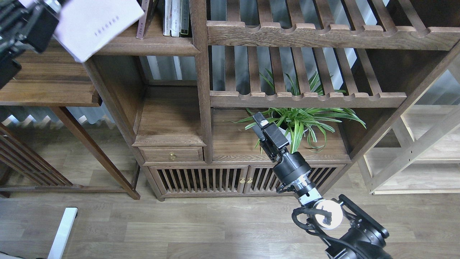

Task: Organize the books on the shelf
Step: 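Push the white book into the top shelf with the left gripper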

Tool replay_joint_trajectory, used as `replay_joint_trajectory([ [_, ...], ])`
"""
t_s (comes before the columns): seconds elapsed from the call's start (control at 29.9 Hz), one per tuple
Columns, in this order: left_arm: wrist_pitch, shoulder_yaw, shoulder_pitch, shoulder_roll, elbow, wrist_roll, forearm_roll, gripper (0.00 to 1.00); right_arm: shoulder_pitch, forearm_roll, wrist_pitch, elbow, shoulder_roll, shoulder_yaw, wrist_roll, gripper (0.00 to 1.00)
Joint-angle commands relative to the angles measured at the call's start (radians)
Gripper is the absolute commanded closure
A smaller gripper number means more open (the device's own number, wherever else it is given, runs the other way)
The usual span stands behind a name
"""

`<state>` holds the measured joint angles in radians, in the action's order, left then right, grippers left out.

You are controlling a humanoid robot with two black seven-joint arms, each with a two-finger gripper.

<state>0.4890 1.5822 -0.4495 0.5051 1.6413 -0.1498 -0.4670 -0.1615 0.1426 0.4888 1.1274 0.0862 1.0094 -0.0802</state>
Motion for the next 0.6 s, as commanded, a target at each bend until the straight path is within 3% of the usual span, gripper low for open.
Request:
replay_joint_trajectory([
  [0.0, 0.000, 0.041, 0.000, -0.080, 0.031, -0.001, -0.110, 1.00, -0.001, 0.000, 0.000, 0.000, 0.026, 0.002, 0.000, 0.21],
  [0.3, -0.007, 0.047, -0.008, -0.226, 0.051, 0.032, -0.311, 1.00, 0.002, 0.000, 0.000, 0.000, 0.038, 0.002, 0.000, 0.21],
  [0.57, -0.280, 0.033, -0.074, -0.319, 0.057, 0.110, -0.459, 1.00, 0.005, 0.000, 0.000, -0.008, 0.038, 0.002, 0.000, 0.20],
])
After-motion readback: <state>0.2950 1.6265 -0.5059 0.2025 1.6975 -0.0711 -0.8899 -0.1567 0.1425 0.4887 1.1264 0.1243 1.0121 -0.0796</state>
